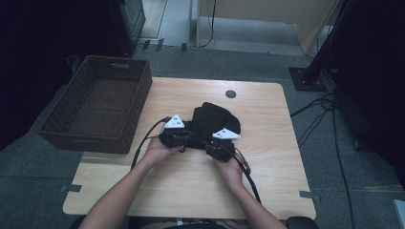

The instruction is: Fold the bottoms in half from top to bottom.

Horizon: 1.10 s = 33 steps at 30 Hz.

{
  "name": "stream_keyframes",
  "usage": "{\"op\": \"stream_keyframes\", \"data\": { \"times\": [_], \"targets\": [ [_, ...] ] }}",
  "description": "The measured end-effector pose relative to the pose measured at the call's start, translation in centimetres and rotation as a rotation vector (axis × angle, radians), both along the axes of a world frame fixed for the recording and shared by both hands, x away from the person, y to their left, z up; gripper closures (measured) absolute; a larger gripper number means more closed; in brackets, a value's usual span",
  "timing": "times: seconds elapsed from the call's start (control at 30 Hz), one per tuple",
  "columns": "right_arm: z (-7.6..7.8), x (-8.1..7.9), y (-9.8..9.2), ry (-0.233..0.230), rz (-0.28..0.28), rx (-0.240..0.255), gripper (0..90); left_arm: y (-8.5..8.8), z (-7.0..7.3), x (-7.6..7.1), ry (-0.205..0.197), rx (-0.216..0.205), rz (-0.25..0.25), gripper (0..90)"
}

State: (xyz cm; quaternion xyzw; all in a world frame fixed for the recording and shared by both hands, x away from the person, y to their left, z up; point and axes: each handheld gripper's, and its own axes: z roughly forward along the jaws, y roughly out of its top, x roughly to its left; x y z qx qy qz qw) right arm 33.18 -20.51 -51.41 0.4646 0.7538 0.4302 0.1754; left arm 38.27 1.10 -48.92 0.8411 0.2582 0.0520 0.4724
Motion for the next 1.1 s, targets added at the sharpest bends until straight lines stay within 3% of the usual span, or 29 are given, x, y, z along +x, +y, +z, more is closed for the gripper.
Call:
{"op": "stream_keyframes", "data": {
  "times": [0.2, 0.27, 0.37, 0.6, 0.7, 0.87, 1.0, 1.07, 1.1],
  "targets": [
    [2.5, 0.3, -1.7, 0.003, -0.006, 0.046, 67.0, 0.0, 0.1, 0.2, 0.085, -0.027, 0.051, 83.5],
    [3.4, 0.7, -2.0, -0.004, -0.006, 0.047, 68.0, 0.0, 0.2, 0.3, 0.103, -0.028, 0.055, 83.5],
    [4.4, 1.7, -2.3, 0.027, 0.006, 0.034, 67.6, -0.1, 0.4, 0.4, 0.127, -0.016, 0.061, 83.5],
    [6.0, 3.1, -2.5, 0.018, 0.006, 0.036, 66.3, -0.3, 0.7, 0.4, 0.133, 0.007, 0.059, 83.0],
    [6.9, 3.7, -1.8, 0.016, 0.019, 0.023, 72.6, -0.5, 0.8, 0.4, 0.13, 0.02, 0.059, 83.0],
    [8.3, 5.7, 0.5, 0.024, 0.056, 0.016, 73.2, -0.5, 0.8, 0.5, 0.139, 0.017, 0.066, 83.0],
    [8.4, 7.5, 2.7, 0.068, 0.077, 0.035, 72.3, -0.5, 0.8, 0.4, 0.137, 0.012, 0.067, 83.0],
    [7.9, 8.3, 3.9, 0.081, 0.088, -0.001, 72.6, -0.4, 0.8, 0.4, 0.136, 0.011, 0.067, 83.0],
    [7.3, 8.7, 4.5, 0.095, 0.089, -0.045, 73.5, -0.4, 0.8, 0.4, 0.136, 0.01, 0.065, 83.0]
  ]
}}
